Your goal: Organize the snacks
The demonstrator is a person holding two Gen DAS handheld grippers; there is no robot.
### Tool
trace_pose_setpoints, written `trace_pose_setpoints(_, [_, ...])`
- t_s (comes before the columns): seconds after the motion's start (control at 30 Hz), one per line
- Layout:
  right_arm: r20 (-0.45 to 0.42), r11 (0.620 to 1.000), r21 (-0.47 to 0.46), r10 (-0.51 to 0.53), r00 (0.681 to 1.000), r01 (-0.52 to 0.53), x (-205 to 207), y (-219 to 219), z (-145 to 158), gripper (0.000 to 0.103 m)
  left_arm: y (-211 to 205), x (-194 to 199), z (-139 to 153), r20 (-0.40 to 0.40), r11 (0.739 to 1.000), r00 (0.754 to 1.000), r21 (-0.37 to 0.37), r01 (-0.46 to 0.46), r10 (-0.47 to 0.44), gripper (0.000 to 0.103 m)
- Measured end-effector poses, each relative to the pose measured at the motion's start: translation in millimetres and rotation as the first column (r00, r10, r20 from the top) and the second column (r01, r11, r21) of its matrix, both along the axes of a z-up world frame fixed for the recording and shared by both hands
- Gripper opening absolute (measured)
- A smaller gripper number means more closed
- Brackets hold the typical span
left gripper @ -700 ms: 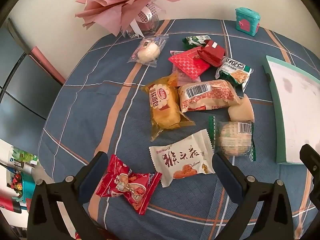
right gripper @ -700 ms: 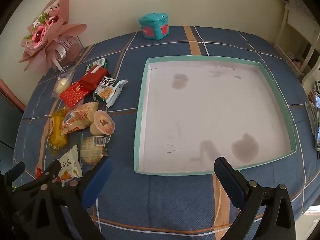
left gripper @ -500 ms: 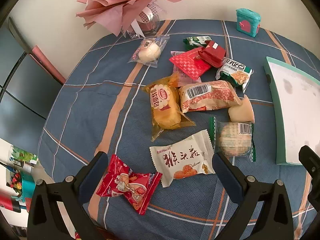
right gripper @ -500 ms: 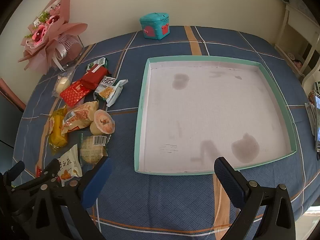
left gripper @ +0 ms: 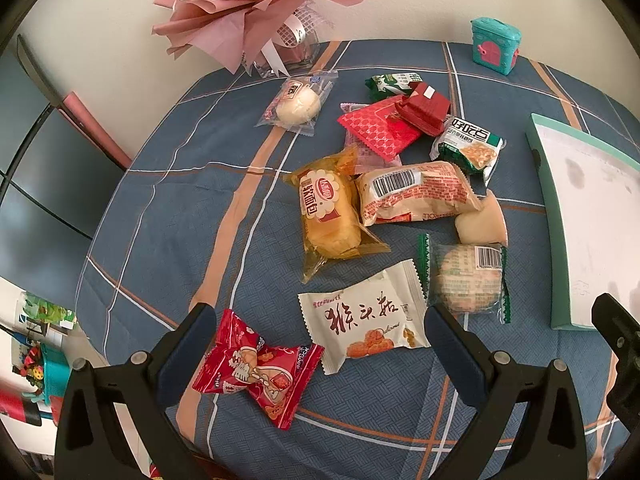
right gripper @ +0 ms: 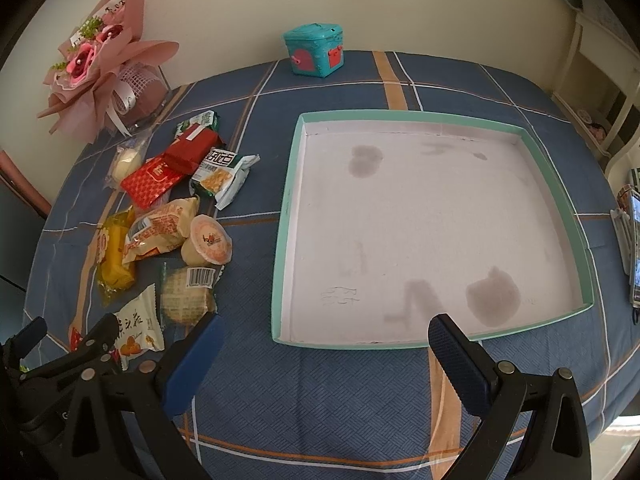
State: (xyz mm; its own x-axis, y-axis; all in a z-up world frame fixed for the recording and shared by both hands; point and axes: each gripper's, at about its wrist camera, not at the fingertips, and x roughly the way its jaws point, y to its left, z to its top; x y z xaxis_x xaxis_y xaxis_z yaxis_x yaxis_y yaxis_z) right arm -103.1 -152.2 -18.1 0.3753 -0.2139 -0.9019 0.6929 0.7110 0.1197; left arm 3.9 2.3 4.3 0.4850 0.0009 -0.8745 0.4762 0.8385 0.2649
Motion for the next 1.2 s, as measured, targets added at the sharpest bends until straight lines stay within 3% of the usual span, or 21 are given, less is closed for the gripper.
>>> trace_pose_setpoints(1.2, [-0.009, 0.999, -0.039, 0.016, 1.0, -0.016, 3.1, 1.7, -1.8, 0.103, 0.4, -1.4, -0.5, 0.002, 1.0, 1.0, -0.002, -0.002, 0.002, 0.103])
